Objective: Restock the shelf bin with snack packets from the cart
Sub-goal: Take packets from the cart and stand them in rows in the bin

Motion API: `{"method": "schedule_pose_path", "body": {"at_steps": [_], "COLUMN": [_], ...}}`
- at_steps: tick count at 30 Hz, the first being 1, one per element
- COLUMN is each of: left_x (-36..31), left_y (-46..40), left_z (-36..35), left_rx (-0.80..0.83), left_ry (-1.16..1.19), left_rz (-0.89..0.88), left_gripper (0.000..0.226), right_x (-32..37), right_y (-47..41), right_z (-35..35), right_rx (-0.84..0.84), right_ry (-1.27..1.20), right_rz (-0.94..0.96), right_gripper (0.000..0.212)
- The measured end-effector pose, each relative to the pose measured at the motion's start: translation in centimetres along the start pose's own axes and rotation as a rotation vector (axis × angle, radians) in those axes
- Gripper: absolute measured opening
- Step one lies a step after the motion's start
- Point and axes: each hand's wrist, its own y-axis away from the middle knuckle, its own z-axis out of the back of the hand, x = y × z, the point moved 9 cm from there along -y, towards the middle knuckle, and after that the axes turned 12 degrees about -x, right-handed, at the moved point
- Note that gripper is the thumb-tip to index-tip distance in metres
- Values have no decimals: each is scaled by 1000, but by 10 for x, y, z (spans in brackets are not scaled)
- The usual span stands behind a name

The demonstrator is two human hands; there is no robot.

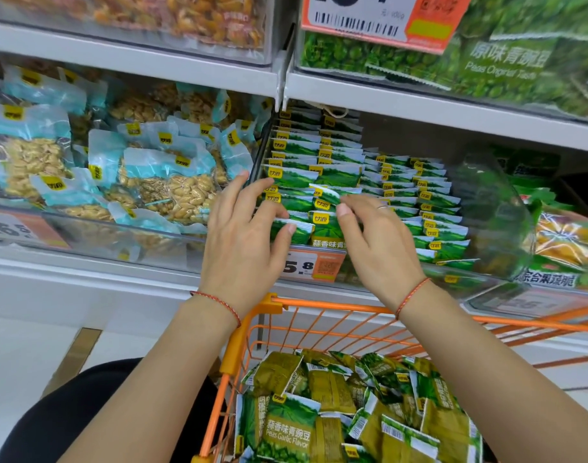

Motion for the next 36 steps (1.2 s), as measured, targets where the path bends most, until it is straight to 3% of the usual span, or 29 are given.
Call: {"method": "schedule_pose_path", "body": {"at_steps": [3, 8, 11, 14, 19, 23, 28, 32, 36], "left_x": [1, 1, 1, 1, 1, 1, 1, 1, 0], "left_y": [-1, 1, 2, 1, -1, -1, -1, -1, -1], "left_z": [0, 0, 1, 1, 0, -2, -3, -2, -2], "left_rx": [-2, 7, 12, 12, 14, 20, 28, 22, 20], "left_ry": [21, 43, 44, 38, 34, 30, 34, 40, 36], "left_rz": [9, 17, 21, 23, 24, 23, 20, 16, 16], "left_gripper": [22, 21, 23, 22, 21, 20, 20, 20, 20], "right_x": [-10, -51, -64, -61, -62, -61, -58, -63, -55], "right_y": [-4, -8, -19, -29, -32, -34, -40, -40, -46], "right_z": [-1, 2, -2, -6, -11, -10, -9, -4, -7], "right_rx": [34, -138, -108, 17, 76, 149, 25, -80, -13], "right_ry": [-124, -537, -616, -517, -524, -475, -362, -397, -294], "right_rz": [-99, -553, -729, -654, -710, -613, -463, -506, -423], "right_gripper": [41, 35, 21, 13, 19, 11, 15, 23, 14]}}
